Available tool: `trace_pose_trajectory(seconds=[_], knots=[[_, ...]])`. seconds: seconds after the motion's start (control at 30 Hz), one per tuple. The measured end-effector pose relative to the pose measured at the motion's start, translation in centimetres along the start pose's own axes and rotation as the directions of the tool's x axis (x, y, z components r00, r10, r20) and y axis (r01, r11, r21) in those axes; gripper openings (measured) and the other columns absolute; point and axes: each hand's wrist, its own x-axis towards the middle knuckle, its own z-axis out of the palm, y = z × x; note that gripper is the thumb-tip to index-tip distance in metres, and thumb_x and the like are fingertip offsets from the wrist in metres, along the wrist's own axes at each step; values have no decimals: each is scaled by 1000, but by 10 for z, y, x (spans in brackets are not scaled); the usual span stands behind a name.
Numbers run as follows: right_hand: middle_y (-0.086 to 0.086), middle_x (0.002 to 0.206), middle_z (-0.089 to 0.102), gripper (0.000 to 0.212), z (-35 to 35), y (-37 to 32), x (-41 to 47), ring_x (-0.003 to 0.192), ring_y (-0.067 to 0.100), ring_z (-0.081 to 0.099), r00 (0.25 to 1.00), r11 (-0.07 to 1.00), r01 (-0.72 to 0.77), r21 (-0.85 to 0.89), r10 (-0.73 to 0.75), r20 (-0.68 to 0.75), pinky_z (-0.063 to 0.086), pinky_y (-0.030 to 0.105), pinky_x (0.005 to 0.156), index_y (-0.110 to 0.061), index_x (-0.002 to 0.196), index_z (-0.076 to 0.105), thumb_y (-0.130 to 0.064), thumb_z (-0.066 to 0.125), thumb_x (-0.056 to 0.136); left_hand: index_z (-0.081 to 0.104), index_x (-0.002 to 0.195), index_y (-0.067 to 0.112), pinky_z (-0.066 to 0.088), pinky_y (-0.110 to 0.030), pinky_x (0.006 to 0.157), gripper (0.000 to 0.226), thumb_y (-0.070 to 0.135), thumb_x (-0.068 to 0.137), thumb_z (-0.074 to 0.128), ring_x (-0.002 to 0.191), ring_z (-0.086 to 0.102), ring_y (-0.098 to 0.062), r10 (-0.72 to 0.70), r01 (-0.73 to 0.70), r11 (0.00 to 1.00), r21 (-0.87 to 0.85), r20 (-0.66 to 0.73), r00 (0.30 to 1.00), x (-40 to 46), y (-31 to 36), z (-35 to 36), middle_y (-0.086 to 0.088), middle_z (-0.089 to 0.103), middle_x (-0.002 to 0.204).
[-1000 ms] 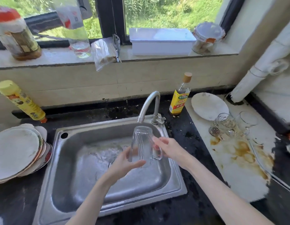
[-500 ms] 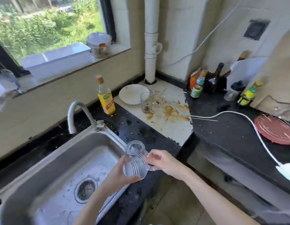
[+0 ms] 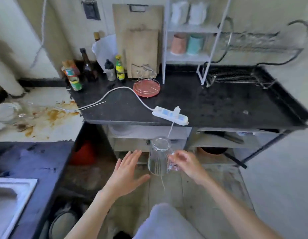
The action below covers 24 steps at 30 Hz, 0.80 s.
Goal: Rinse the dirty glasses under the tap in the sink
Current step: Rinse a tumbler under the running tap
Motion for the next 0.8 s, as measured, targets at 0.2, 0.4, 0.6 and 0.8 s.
trace_pose_trajectory(seconds=[0.2, 0.4, 0.6, 0.8], knots=[[7, 83, 60, 17, -128, 41, -56, 78, 18, 58, 949, 995, -83, 54, 96, -300, 51, 32, 73, -10, 86, 63, -27, 61, 88, -2, 147, 36, -15, -36, 111, 104, 88, 58, -9, 143, -13, -14, 312, -329, 921, 210, 109, 944, 59, 103, 45, 15, -10, 154], [7, 93, 65, 16, -215, 67, -62, 95, 26, 64, 791, 951, -97, 294, 252, -557, 53, 45, 88, -17, 85, 62, -33, 62, 88, -3, 146, 39, -13, -38, 112, 85, 79, 72, 5, 144, -13, -15, 455, -496, 836, 233, 209, 865, 130, 189, 68, 13, -9, 156], [8, 97, 66, 17, -298, 77, -10, 96, 19, 65, 691, 917, -54, 395, 320, -648, 53, 36, 85, -12, 86, 62, -29, 61, 89, 2, 147, 37, -12, -37, 113, 89, 80, 70, 5, 144, -14, -14, 452, -503, 838, 210, 247, 857, 230, 234, 91, 16, -11, 153], [18, 97, 64, 20, -372, 60, 85, 96, 28, 64, 659, 913, -85, 400, 353, -664, 52, 44, 90, -7, 89, 63, -27, 59, 91, 3, 149, 33, -6, -41, 117, 65, 52, 95, 34, 143, -16, -16, 422, -477, 858, 190, 266, 866, 348, 277, 73, 7, -10, 157]])
